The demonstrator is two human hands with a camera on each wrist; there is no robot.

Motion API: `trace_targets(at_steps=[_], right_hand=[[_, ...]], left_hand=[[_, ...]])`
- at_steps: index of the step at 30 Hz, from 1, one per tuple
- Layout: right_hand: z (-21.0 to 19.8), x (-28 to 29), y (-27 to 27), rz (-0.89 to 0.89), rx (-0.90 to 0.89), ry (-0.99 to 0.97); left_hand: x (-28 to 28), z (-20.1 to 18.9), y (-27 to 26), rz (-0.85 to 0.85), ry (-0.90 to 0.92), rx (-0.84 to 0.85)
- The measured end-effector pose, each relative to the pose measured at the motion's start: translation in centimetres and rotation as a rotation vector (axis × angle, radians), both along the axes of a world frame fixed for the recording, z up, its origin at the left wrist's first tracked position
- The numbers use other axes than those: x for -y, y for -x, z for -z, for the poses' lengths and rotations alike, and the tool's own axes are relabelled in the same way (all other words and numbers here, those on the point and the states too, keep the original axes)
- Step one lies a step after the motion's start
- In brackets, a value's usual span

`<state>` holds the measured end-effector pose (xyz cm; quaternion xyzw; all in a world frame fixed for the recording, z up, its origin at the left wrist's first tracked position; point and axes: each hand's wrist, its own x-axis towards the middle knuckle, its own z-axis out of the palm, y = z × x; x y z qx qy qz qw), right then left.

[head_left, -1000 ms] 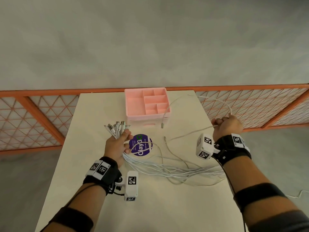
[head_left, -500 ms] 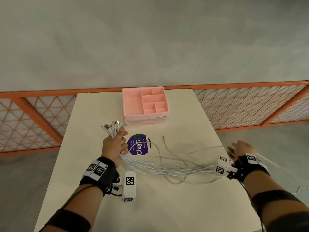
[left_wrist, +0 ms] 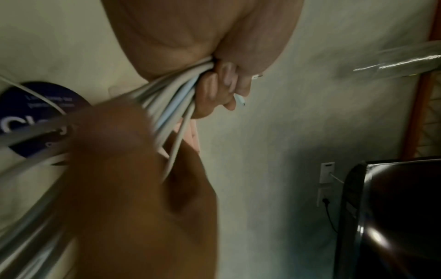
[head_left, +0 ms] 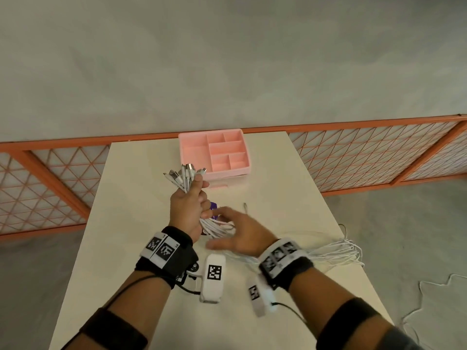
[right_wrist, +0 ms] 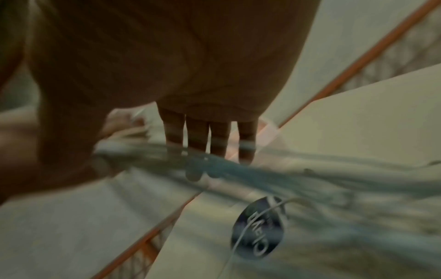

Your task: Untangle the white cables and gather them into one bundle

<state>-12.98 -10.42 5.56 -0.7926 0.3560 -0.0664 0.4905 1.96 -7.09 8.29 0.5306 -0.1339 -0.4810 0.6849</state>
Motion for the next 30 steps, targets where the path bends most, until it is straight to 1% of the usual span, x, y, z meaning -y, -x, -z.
trace_targets(at_steps=[1,3,4,6,8,12,18,21,25,27,30], right_hand=[[0.5,-0.8,-1.4,-0.054,-0.034,0.054],[1.6,-1.4,-2.8,-0.034,-0.062,0.136],[2.1,-1.2,-2.7,-0.001,-0.084,0.162],[3.2,-0.3,-1.5,0.009,-0.194,0.228],[4.7,0.9,0.8,-0.003,-0.330,0.271],[7.6,2.5,7.4,0.032,-0.535,0.213],[8.5,4.5,15.8,0.144,-0.770,0.224],[8.5,6.0,19.5,0.199,-0.877,0.205],[7.8,8.2,23.3,0.298,-0.949,0.231],[7.1,9.3,24.5,0.356,-0.978,0.274],[5.7,10.7,25.1,0.484,-0.994,0.432]], left_hand=[[0.2,-0.4,-0.1,-0.006,0.016,0.014],[0.4,-0.8,-1.2,-0.027,0.040,0.055],[0.3,-0.8,-1.9,-0.046,0.050,0.063],[0.1,-0.7,-3.7,-0.109,0.054,0.044],[-0.2,-0.5,-5.3,-0.178,0.049,0.013],[-0.6,-0.4,-7.8,-0.242,0.078,-0.031],[-0.2,-0.2,-8.4,-0.248,0.076,-0.071],[0.0,-0.1,-8.4,-0.226,0.077,-0.091],[-0.1,0.4,-8.1,-0.155,0.051,-0.106],[-0.3,0.8,-7.5,-0.047,0.007,-0.121],[-1.0,1.6,-5.9,0.192,-0.121,-0.066]])
